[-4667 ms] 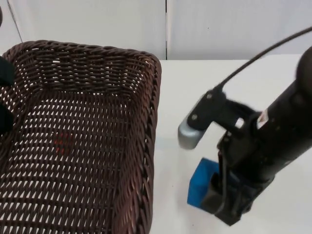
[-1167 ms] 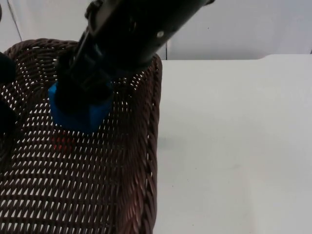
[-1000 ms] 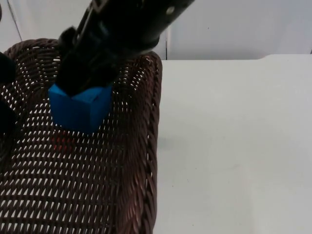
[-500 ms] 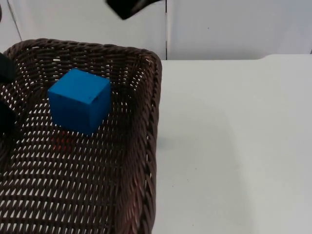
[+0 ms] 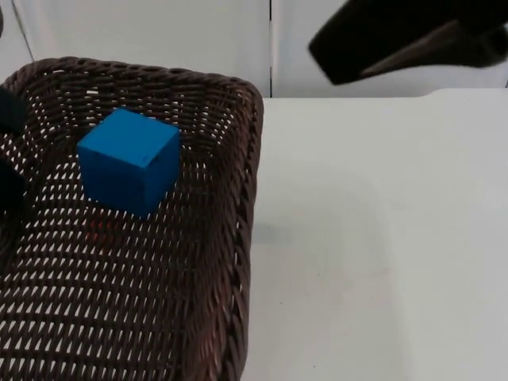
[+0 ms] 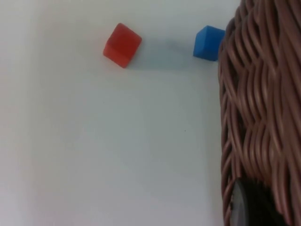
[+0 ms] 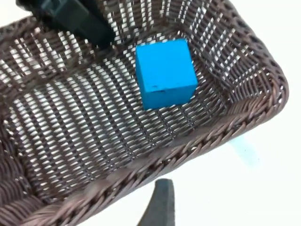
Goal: Pick up the basket with the left hand and place the largest block into the basket with the right hand.
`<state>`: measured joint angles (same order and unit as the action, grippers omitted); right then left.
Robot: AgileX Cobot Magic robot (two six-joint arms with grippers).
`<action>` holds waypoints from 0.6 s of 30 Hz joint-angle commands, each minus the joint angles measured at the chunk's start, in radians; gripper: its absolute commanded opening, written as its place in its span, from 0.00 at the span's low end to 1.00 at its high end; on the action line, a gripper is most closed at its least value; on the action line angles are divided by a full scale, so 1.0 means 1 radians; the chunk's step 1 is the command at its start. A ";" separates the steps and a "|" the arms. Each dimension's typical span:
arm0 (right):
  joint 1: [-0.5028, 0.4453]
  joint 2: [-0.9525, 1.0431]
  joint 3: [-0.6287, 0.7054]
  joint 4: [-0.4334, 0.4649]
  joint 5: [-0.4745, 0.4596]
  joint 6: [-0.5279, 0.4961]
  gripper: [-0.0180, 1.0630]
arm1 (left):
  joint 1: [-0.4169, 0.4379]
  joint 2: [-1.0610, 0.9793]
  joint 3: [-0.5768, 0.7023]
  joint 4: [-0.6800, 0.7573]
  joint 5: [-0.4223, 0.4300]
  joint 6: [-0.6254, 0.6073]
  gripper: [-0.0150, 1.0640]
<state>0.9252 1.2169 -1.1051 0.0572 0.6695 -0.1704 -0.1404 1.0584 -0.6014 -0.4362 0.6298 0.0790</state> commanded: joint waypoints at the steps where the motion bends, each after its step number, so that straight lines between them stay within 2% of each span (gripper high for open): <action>1: 0.001 -0.038 0.018 -0.004 -0.034 0.016 0.68 | 0.002 -0.011 -0.002 -0.015 -0.050 0.006 0.01; 6: 0.001 -0.108 0.020 -0.002 -0.035 0.031 0.68 | 0.002 -0.011 -0.002 -0.044 -0.113 0.006 0.01; 9: 0.001 -0.133 0.020 -0.002 -0.035 0.047 0.68 | 0.002 0.009 -0.002 -0.168 -0.141 0.079 0.01; 10: 0.001 -0.133 0.020 -0.002 -0.035 0.047 0.68 | 0.002 0.009 -0.002 -0.168 -0.141 0.079 0.01; 14: 0.001 -0.139 0.020 0.000 -0.022 0.047 0.68 | -0.019 0.091 -0.002 -0.444 -0.147 0.323 0.01; 15: 0.001 -0.139 0.020 0.000 -0.022 0.047 0.68 | -0.019 0.091 -0.002 -0.444 -0.147 0.323 0.01; 18: 0.001 -0.139 0.020 0.000 -0.013 0.051 0.68 | -0.094 0.194 -0.002 -0.613 -0.213 0.454 0.01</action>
<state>0.9252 1.0835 -1.0911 0.0572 0.6516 -0.1273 -0.1887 1.2058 -0.6014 -0.8932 0.4799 0.4432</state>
